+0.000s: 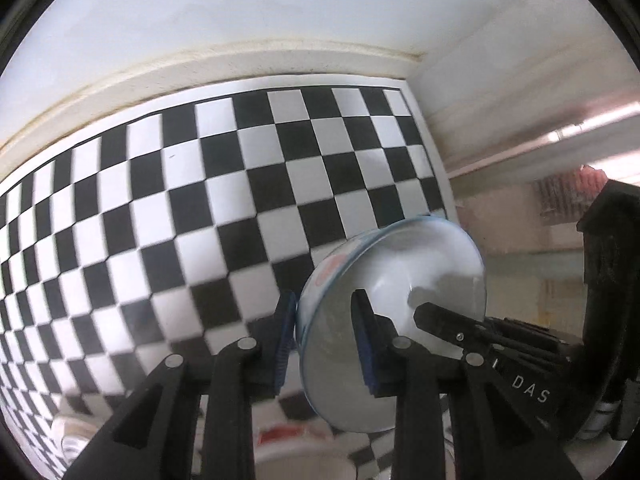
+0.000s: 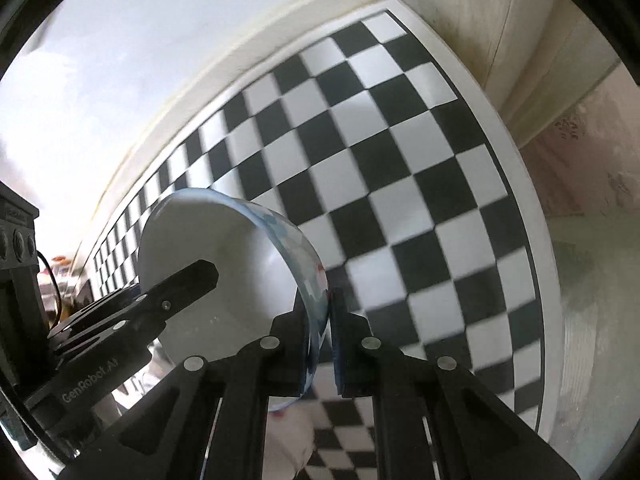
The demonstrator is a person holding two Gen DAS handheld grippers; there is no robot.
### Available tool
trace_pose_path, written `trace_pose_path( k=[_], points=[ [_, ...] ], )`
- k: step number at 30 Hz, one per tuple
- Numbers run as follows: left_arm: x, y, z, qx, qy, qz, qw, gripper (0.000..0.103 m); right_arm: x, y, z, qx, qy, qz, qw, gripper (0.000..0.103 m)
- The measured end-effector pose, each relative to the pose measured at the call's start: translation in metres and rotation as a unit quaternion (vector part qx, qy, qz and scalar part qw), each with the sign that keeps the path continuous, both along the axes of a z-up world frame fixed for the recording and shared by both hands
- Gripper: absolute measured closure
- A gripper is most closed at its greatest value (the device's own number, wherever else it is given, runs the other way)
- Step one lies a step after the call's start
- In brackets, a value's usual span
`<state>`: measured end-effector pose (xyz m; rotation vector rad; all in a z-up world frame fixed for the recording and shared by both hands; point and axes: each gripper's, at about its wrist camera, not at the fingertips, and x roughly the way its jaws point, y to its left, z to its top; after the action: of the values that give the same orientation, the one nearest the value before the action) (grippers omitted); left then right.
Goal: Organize plates and bowls
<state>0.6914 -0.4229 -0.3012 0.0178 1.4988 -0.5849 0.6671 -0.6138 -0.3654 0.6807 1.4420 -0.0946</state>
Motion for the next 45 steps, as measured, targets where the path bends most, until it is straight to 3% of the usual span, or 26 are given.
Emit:
trace_pose_path(
  k=[5,10,21,30,45],
  points=[
    [-0.040,0.032,0.028,0.002,-0.013,-0.006,0.9999,0.077,-0.028,0.030,0.033,-0.004,-0.016,0.013,1.000,0.092],
    [-0.072,0.057,0.034,0.007,-0.014,0.001,0.9999,0.077,-0.064,0.073,0.046,-0.005,-0.020,0.038,0.999,0.092],
    [-0.114,0.090,-0.007,0.043,0.023,0.020,0.9986,0.077,-0.117,0.121,0.013,0.002,0.017,0.063,0.998,0.092],
    [-0.115,0.090,-0.027,0.065,0.032,0.021,0.9972,0.077,-0.116,0.137,-0.015,-0.020,0.039,0.086,0.995,0.093],
    [-0.119,0.093,-0.029,0.071,0.045,0.033,0.9959,0.077,-0.105,0.148,-0.014,-0.057,0.052,0.110,0.991,0.093]
  ],
)
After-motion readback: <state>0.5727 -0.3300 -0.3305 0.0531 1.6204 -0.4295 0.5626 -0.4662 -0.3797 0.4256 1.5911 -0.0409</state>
